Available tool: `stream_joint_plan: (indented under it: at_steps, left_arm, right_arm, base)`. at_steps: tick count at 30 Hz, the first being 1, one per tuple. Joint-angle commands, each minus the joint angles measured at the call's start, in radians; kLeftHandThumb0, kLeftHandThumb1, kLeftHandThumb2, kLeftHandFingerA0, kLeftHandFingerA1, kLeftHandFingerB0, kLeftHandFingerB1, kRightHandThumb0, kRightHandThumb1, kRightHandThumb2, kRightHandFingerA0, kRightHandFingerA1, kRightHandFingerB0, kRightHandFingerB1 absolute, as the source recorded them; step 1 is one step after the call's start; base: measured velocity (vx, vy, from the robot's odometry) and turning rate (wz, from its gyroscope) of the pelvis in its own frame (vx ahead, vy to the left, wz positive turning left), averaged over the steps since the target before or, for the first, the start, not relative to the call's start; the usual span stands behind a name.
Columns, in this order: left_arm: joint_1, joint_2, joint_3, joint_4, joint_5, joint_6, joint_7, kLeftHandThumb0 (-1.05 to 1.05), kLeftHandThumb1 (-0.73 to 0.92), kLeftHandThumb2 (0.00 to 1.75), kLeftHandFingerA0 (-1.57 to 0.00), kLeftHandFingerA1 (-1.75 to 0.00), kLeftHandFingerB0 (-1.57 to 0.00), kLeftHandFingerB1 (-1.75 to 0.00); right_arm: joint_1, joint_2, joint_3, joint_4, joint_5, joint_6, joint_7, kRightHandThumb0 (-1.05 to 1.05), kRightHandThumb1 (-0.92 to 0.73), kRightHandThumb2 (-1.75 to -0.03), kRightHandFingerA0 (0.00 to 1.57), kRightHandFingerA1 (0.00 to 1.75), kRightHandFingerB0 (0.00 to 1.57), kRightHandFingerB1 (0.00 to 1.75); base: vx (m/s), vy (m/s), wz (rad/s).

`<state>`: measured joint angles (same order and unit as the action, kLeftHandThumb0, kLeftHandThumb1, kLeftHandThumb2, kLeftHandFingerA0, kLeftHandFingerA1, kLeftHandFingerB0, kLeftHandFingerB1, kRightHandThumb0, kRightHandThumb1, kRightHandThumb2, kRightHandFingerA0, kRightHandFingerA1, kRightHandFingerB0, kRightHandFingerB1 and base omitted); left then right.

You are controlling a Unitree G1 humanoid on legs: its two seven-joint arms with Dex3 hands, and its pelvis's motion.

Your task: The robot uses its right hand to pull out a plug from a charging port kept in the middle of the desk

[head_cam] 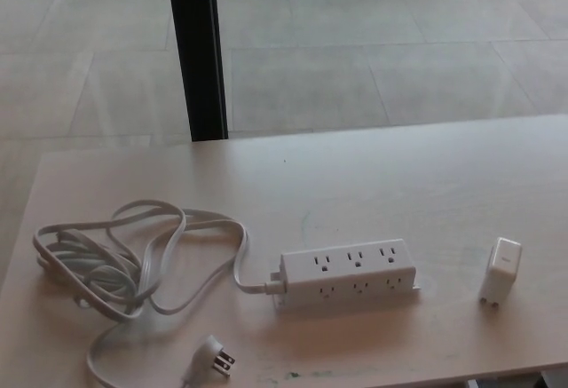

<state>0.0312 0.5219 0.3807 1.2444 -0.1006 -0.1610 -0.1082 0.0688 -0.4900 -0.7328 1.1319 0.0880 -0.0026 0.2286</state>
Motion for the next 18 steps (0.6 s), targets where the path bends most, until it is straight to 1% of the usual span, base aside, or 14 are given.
stream_joint_plan:
  at_steps: [1, 2, 3, 4, 6, 7, 11, 12, 13, 14, 15, 16, 17, 18]
  left_arm:
    - [0.001, 0.027, -0.007, 0.002, 0.001, 0.024, 0.012, -0.86, 0.92, 0.80, -0.73, -0.59, -0.54, -0.50]
    - [-0.001, 0.026, -0.007, 0.002, 0.000, 0.026, 0.014, -0.92, 0.81, 0.95, -0.71, -0.65, -0.50, -0.54]
    - [0.001, 0.026, -0.006, -0.002, -0.003, 0.028, 0.010, -0.86, 0.92, 0.80, -0.71, -0.60, -0.53, -0.51]
    - [0.000, 0.026, 0.002, -0.005, -0.014, 0.037, -0.005, -0.87, 0.92, 0.80, -0.69, -0.61, -0.48, -0.48]
    - [0.003, 0.029, 0.005, -0.005, -0.016, 0.037, -0.008, -0.87, 0.92, 0.79, -0.69, -0.59, -0.49, -0.47]
    - [0.003, 0.029, 0.006, -0.006, -0.017, 0.040, -0.009, -0.86, 0.92, 0.79, -0.67, -0.60, -0.48, -0.47]
    - [-0.001, 0.026, 0.008, 0.000, -0.015, 0.034, 0.007, -0.86, 0.92, 0.79, -0.72, -0.59, -0.53, -0.50]
    - [0.004, 0.027, 0.008, 0.000, -0.014, 0.033, 0.002, -0.92, 0.79, 0.96, -0.69, -0.63, -0.48, -0.53]
    - [0.005, 0.027, 0.007, 0.001, -0.012, 0.030, 0.001, -0.92, 0.92, 0.83, -0.69, -0.60, -0.52, -0.51]
    - [0.005, 0.028, 0.005, 0.005, -0.010, 0.025, -0.003, -0.87, 0.92, 0.80, -0.69, -0.59, -0.48, -0.46]
    - [0.004, 0.028, 0.005, 0.006, -0.010, 0.025, -0.004, -0.87, 0.92, 0.80, -0.69, -0.59, -0.48, -0.46]
    - [0.008, 0.028, 0.007, 0.001, -0.014, 0.030, -0.008, -0.88, 0.92, 0.81, -0.66, -0.58, -0.45, -0.44]
    - [0.010, 0.028, 0.009, 0.000, -0.015, 0.029, -0.009, -0.80, 0.78, 1.18, -0.66, -0.67, -0.46, -0.57]
    - [0.010, 0.028, 0.009, 0.000, -0.016, 0.028, -0.009, -0.80, 0.78, 1.18, -0.66, -0.67, -0.46, -0.57]
  right_arm:
    - [-0.005, -0.030, 0.009, -0.096, 0.091, 0.040, 0.057, -0.63, -0.49, -0.56, 0.55, 1.08, 0.48, 0.75]
    - [0.012, -0.032, 0.043, -0.148, 0.067, 0.055, 0.060, -0.66, -0.52, -0.57, 0.58, 1.02, 0.45, 0.73]
    - [0.033, -0.034, 0.076, -0.210, 0.043, 0.080, 0.055, -0.72, -0.52, -0.57, 0.56, 0.96, 0.47, 0.71]
    - [0.003, -0.058, 0.114, -0.212, 0.018, 0.130, 0.043, -0.68, -0.51, -0.55, 0.54, 0.92, 0.54, 0.70]
    - [0.009, -0.059, 0.131, -0.255, 0.033, 0.169, 0.036, -0.67, -0.49, -0.55, 0.56, 0.94, 0.56, 0.72]
    - [-0.009, -0.069, 0.140, -0.245, 0.037, 0.184, 0.031, -0.66, -0.49, -0.56, 0.57, 0.85, 0.55, 0.71]
    - [-0.025, -0.071, 0.153, -0.268, 0.050, 0.219, 0.007, -0.69, -0.49, -0.56, 0.64, 0.85, 0.56, 0.73]
    - [-0.015, -0.070, 0.170, -0.275, 0.039, 0.214, 0.010, -0.68, -0.51, -0.55, 0.67, 0.81, 0.61, 0.71]
    - [-0.008, -0.068, 0.178, -0.277, 0.036, 0.206, 0.016, -0.70, -0.51, -0.55, 0.66, 0.80, 0.64, 0.70]
    - [0.009, -0.065, 0.197, -0.275, 0.028, 0.180, 0.030, -0.72, -0.35, -0.82, 0.70, 0.82, 0.62, 0.72]
    - [0.014, -0.065, 0.203, -0.276, 0.029, 0.175, 0.032, -0.72, -0.35, -0.82, 0.70, 0.82, 0.62, 0.72]
    - [0.031, -0.069, 0.234, -0.265, 0.000, 0.132, 0.033, -0.77, -0.47, -0.56, 0.75, 0.82, 0.54, 0.67]
    - [0.043, -0.074, 0.257, -0.253, -0.008, 0.102, 0.039, -0.76, -0.48, -0.56, 0.72, 0.83, 0.49, 0.67]
    - [0.043, -0.074, 0.261, -0.253, -0.006, 0.101, 0.038, -0.76, -0.48, -0.56, 0.72, 0.83, 0.49, 0.67]
  base:
    - [0.00, 0.000, 0.00]
    - [0.00, 0.000, 0.00]
    - [0.00, 0.000, 0.00]
    - [0.00, 0.000, 0.00]
    - [0.00, 0.000, 0.00]
    - [0.00, 0.000, 0.00]
    - [0.00, 0.000, 0.00]
    - [0.00, 0.000, 0.00]
    - [0.00, 0.000, 0.00]
    - [0.00, 0.000, 0.00]
    - [0.00, 0.000, 0.00]
    - [0.00, 0.000, 0.00]
    - [0.00, 0.000, 0.00]
    - [0.00, 0.000, 0.00]
